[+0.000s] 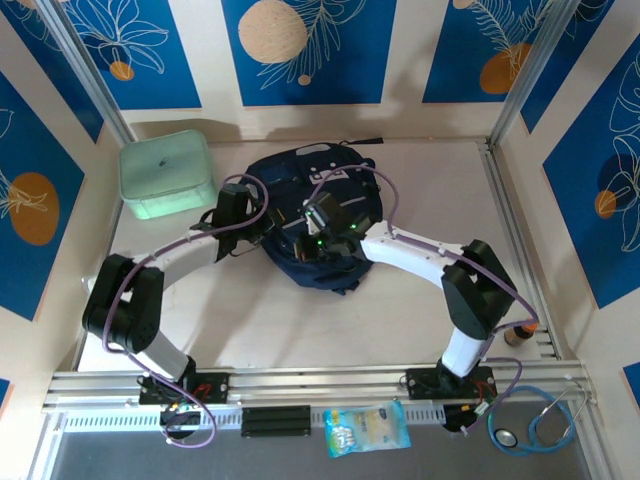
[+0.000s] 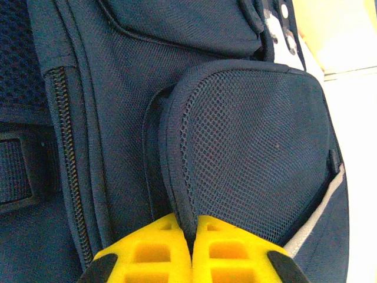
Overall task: Pack the student bag
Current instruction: Zip the student bag at the top-center of the table.
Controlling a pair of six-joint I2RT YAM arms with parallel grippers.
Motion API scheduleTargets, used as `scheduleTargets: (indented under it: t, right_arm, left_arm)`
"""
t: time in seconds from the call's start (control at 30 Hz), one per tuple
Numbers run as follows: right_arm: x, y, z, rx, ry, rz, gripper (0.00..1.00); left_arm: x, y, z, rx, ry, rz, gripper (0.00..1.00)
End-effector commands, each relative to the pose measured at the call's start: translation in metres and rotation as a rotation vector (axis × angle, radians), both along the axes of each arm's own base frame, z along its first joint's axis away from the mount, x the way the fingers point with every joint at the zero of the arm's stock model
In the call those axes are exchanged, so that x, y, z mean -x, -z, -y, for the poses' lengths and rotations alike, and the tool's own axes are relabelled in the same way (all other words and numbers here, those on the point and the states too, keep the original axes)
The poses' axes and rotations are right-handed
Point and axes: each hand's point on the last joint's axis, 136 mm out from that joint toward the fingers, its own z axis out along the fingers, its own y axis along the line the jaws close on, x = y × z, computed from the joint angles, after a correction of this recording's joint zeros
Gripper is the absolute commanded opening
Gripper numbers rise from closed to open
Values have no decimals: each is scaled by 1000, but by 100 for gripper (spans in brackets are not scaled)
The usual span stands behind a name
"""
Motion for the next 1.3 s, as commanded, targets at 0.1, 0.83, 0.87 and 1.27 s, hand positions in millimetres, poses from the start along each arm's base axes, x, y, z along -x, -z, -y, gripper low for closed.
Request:
scheduleTargets:
  t: [0.1, 0.83, 0.87, 1.27]
  right_arm:
    - [-6, 3, 83, 145, 113, 6, 0]
    - [18, -17, 71, 28, -24, 47, 0]
    - [19, -17, 64, 17, -35, 47, 0]
    - [22, -27, -14, -82, -210, 81, 0]
  left_arm:
    - [-10, -5, -8, -27, 24, 34, 0]
    - [-43, -17, -29, -176, 95, 70, 28]
    - [-43, -21, -36, -188, 78, 92, 30]
    - [13, -36, -58, -52, -3, 82, 51]
